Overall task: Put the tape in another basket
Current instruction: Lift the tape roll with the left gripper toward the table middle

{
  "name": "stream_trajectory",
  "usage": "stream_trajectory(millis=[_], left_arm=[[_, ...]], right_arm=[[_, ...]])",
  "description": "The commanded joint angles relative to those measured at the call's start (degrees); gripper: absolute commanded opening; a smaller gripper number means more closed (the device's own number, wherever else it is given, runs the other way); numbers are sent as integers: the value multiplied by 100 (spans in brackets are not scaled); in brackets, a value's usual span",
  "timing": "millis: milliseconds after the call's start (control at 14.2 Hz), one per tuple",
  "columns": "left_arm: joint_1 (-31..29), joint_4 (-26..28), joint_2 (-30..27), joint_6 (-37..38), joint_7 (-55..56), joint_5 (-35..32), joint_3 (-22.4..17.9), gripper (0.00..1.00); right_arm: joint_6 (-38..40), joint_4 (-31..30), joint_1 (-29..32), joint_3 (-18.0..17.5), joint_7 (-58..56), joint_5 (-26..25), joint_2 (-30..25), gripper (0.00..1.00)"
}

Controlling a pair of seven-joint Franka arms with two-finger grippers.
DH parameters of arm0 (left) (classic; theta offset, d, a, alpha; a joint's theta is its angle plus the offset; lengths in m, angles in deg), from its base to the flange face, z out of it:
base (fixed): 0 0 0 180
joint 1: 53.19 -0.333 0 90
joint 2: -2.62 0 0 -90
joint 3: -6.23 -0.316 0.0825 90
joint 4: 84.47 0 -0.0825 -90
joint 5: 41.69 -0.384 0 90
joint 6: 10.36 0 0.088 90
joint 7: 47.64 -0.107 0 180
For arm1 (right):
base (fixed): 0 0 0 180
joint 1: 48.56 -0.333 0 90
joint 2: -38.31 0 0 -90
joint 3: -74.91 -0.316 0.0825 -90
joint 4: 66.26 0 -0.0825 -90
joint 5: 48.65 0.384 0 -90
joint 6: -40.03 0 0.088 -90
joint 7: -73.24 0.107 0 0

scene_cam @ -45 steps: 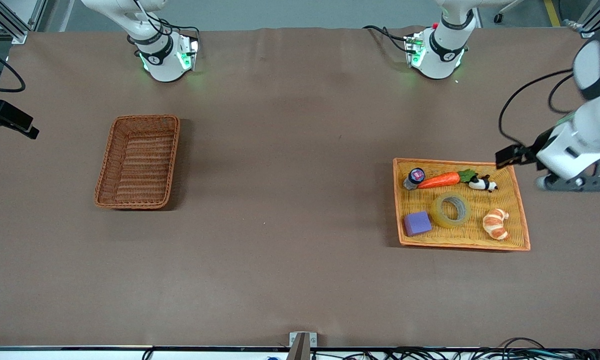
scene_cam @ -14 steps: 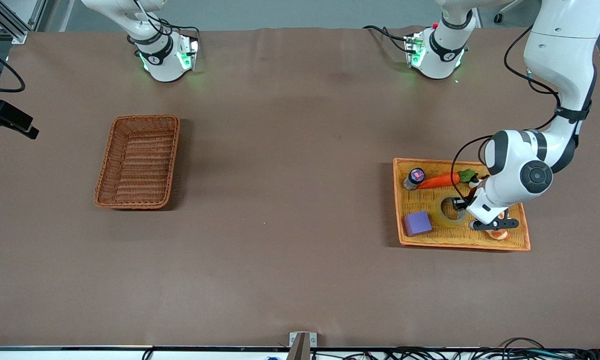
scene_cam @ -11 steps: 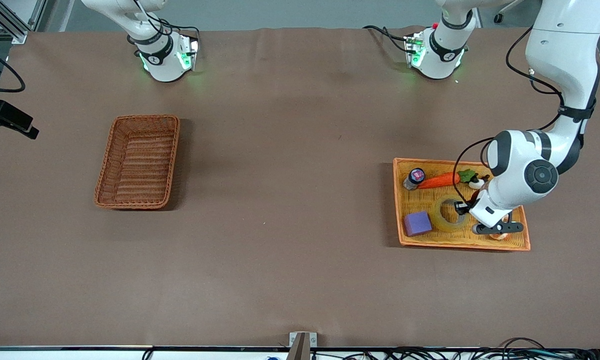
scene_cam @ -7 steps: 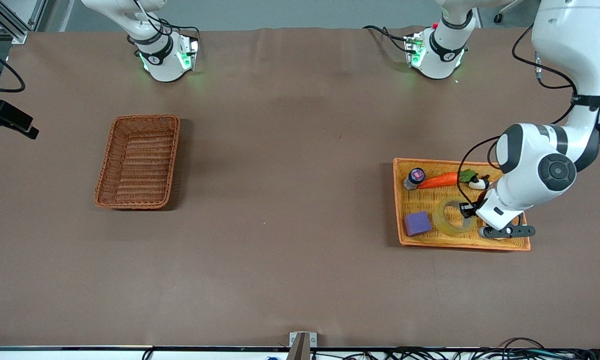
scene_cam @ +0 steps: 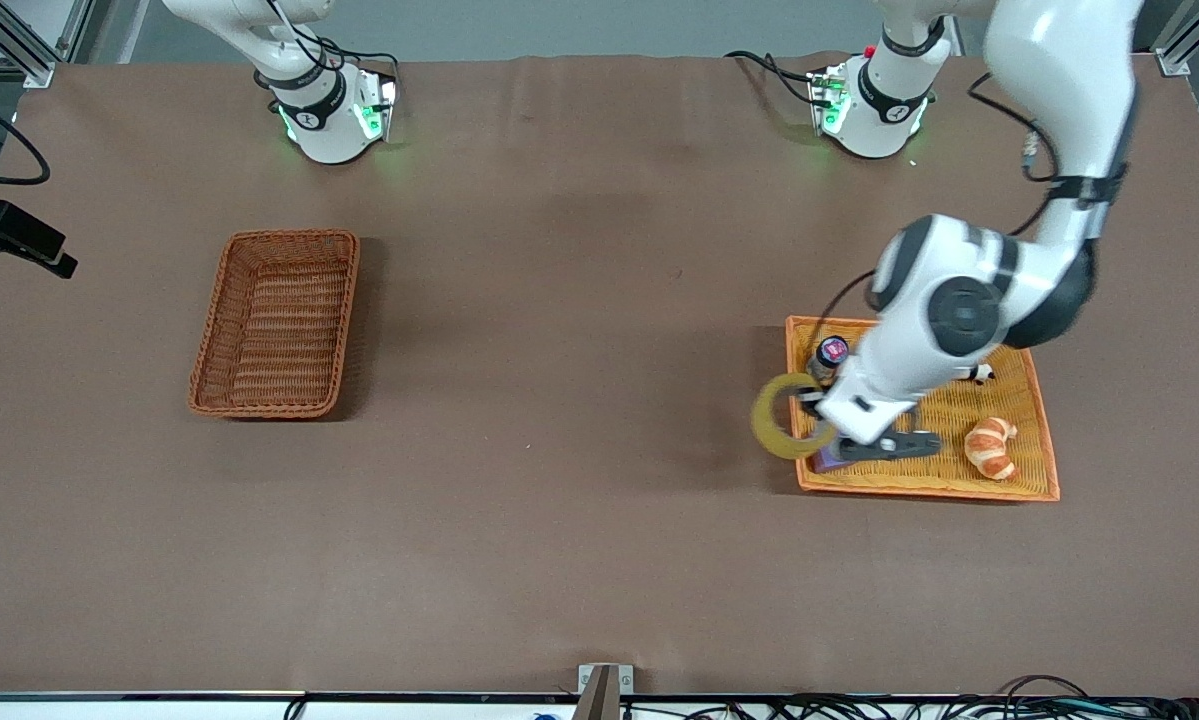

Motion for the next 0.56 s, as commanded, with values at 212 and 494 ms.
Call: stream_trajectory(millis=[212, 494], left_arm=[[1354, -1358, 1263, -11, 1650, -214, -36, 0], [2339, -1861, 2029, -703, 2398, -205, -89, 0]], right_arm=[[60, 83, 46, 2, -88, 126, 44, 100], [60, 83, 46, 2, -88, 126, 44, 100]])
